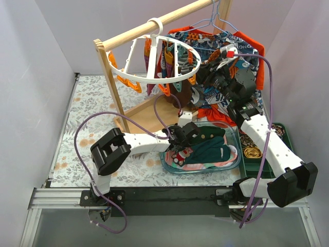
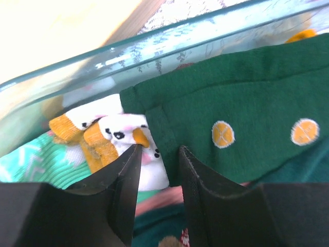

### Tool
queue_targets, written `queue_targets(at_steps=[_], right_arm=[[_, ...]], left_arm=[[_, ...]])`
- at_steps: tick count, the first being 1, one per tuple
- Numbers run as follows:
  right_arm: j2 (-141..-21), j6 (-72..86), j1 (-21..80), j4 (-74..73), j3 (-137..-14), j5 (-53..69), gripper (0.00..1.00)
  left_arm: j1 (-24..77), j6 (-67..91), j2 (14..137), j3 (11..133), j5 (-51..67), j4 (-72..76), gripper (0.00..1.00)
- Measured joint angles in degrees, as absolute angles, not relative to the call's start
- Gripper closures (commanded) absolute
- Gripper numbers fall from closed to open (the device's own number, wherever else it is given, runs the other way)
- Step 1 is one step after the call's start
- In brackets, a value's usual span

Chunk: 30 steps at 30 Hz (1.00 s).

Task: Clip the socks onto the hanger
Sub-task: Adjust the sock in the bin.

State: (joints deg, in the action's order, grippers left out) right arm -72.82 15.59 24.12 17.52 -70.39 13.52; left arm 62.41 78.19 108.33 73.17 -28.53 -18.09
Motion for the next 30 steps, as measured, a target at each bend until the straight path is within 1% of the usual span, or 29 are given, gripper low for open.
queue_targets(at_steps=[2, 3, 5, 6, 10, 14, 22, 26, 30], right_arm=[[-72.82, 15.46, 24.12, 17.5, -70.37, 13.54, 0.99], [-72.82, 15.44, 24.12, 17.52, -70.37, 13.58, 0.99], [-72.82, 15.42, 24.12, 17.5, -70.37, 13.65, 0.99], [-72.82, 15.42, 24.12, 17.5, -70.37, 13.65, 0.99], [-72.82, 15.18, 24.12, 17.47, -70.37, 13.67, 0.99], [-72.82, 15.0, 24.12, 17.39, -70.37, 13.65, 0.99], [-72.82, 14.81, 24.12, 17.26, -70.37, 13.69, 0.99], [-72.82, 14.74, 24.12, 17.06, -70.39, 13.74, 0.99], [-72.82, 14.7, 24.12, 16.88, -70.39, 14.06, 0.99]], left_arm=[[62.41, 78.19, 109.25, 73.28, -28.58, -18.11, 0.75], [62.39, 78.13, 109.51, 73.32, -28.58, -18.17, 0.86], [62.37, 77.95, 109.84, 73.58, -28.69, -18.31, 0.98], [62.37, 77.69, 109.91, 73.76, -28.82, -18.35, 1.0], [62.39, 74.41, 109.67, 73.91, -29.34, -18.44, 1.0], [62.37, 66.54, 107.0, 73.87, -29.43, -18.74, 1.0], [62.85, 43.86, 94.67, 71.9, -28.84, -18.22, 1.0], [62.87, 32.56, 86.74, 68.36, -24.08, -16.69, 1.0], [62.87, 22.04, 81.89, 63.99, -20.4, -15.22, 1.0]])
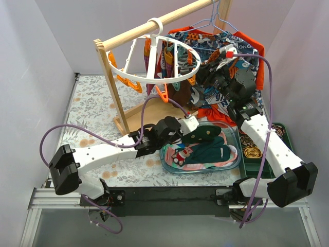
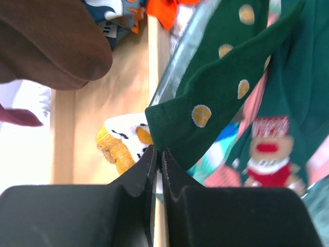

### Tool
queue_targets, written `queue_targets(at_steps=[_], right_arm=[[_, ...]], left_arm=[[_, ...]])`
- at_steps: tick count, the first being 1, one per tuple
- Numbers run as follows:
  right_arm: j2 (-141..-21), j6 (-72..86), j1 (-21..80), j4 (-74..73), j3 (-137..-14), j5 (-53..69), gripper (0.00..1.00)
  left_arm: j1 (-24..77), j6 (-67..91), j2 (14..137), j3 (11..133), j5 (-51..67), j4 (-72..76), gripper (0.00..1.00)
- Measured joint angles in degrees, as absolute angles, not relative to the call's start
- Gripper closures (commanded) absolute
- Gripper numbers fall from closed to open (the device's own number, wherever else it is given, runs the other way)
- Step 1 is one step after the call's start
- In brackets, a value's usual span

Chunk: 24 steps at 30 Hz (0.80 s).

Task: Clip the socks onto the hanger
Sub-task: Adjust the sock in the bin.

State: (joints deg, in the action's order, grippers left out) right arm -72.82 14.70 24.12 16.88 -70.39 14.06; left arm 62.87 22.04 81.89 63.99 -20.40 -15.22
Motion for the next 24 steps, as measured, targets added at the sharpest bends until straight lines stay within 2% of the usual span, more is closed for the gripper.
queue_targets(at_steps=[5, 16, 20, 23, 24], right_arm=[[-72.82, 14.57, 24.12, 16.78, -70.39, 14.31, 0.99], [-72.82, 14.37, 24.12, 15.92, -71.13, 14.55, 0.99], [-72.82, 14.37, 24.12, 15.79, -71.16, 14.68, 0.99], [-72.82, 14.35, 24.1, 15.62, -71.16, 14.79, 0.99], [-72.82, 14.35, 24.1, 15.59, -71.16, 14.81, 0.99]], left_arm=[[62.87, 12.64, 81.41, 61.21, -18.59, -15.49, 0.99], [61.43, 1.3, 75.9, 63.02, -19.4, -12.03, 0.97], [60.86, 0.36, 76.07, 64.14, -17.15, -11.88, 0.94], [61.17, 2.61, 77.19, 64.1, -11.84, -12.03, 0.87], [61.52, 3.68, 78.0, 63.94, -9.8, -11.9, 0.82]])
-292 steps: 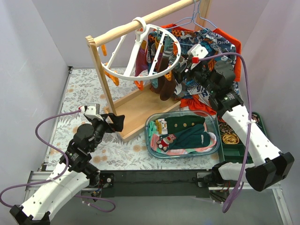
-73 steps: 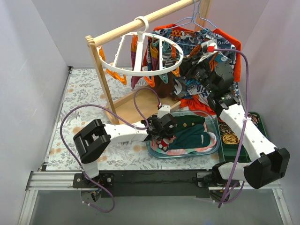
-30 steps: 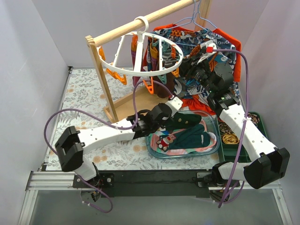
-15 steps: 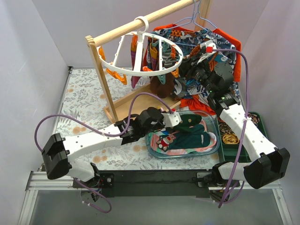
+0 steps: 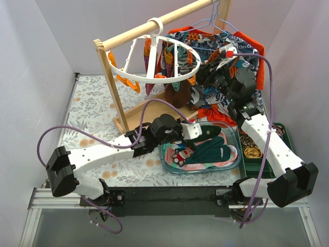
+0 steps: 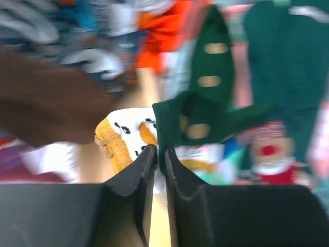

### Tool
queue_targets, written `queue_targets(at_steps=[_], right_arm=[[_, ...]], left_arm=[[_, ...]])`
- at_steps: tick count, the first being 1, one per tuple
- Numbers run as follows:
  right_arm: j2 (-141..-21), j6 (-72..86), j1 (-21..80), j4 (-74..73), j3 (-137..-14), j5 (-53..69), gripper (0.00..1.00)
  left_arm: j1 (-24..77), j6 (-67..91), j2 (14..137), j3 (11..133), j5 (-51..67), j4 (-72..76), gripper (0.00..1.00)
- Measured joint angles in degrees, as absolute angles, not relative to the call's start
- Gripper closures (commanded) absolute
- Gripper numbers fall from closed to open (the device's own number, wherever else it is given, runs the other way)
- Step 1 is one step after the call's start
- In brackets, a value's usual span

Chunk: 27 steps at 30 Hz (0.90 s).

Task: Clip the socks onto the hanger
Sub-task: Adjust the sock in the bin.

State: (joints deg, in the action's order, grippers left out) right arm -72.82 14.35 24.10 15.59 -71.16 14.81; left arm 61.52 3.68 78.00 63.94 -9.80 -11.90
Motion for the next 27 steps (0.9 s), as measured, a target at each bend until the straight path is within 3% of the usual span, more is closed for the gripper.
queue_targets(at_steps=[3, 4, 8, 17, 22, 27], right_arm=[[-72.82, 14.31, 24.1, 15.57, -71.13, 15.0, 0.99], [-72.82, 14.28, 24.08, 15.55, -71.13, 15.05, 0.99], [-72.82, 14.13, 24.05, 15.53, -71.13, 15.16, 0.99], [-72.75, 13.21, 24.05, 15.14, -71.13, 15.4, 0.99], [-72.47, 12.86, 24.08, 15.0, -70.89, 15.4, 0.99], [-72.38, 12.49, 24.08, 14.85, -70.65, 15.44, 0.99]], left_arm=[[63.16, 7.51, 80.86, 62.15, -4.95, -10.92, 0.7], [63.9, 8.86, 82.13, 61.32, -3.73, -10.5, 0.58], [67.46, 14.72, 86.91, 56.69, -0.58, -7.38, 0.38], [70.3, 37.1, 80.66, 50.28, -6.76, 0.1, 0.28], [70.19, 56.1, 72.49, 52.36, -18.39, -1.89, 0.29], [70.04, 66.89, 77.58, 60.47, -24.75, -8.08, 0.35]])
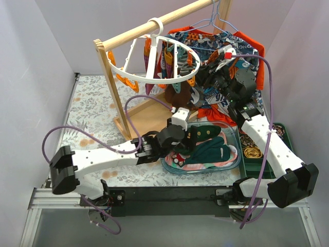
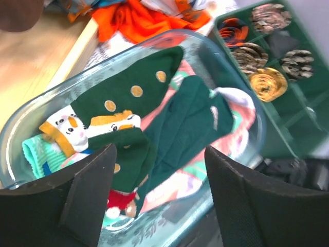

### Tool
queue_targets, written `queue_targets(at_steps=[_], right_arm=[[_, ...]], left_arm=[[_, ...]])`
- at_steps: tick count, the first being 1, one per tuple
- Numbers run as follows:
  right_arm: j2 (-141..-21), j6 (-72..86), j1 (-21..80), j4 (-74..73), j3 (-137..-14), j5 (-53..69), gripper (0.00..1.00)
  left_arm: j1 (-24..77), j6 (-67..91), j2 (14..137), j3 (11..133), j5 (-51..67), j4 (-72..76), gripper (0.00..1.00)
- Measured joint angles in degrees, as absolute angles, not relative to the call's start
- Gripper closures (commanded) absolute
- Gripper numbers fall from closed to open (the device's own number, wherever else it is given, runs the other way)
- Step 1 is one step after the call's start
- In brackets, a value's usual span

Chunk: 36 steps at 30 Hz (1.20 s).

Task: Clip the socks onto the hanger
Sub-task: Adjust the sock in the bin, then pick up the sock from the bin.

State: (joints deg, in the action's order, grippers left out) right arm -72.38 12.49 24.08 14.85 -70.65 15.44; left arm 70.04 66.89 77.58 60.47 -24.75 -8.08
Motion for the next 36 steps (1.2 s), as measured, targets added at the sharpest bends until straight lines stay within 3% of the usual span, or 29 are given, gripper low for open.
queue_targets(at_steps=[8, 19, 36], right_arm=[[-72.38, 12.12, 24.08, 14.72, -70.65, 15.66, 0.99], [-72.38, 11.81, 24.08, 14.68, -70.65, 15.84, 0.99], [-72.53, 11.79, 24.08, 14.63, -70.65, 16.27, 0.99]], left_arm=[[66.65, 68.88, 94.89, 74.87, -26.79, -16.21, 0.55], [63.51, 68.12, 107.48, 81.25, -24.27, -23.86, 0.58], [63.55, 73.32, 104.03, 72.73, -19.22, -25.1, 0.59]])
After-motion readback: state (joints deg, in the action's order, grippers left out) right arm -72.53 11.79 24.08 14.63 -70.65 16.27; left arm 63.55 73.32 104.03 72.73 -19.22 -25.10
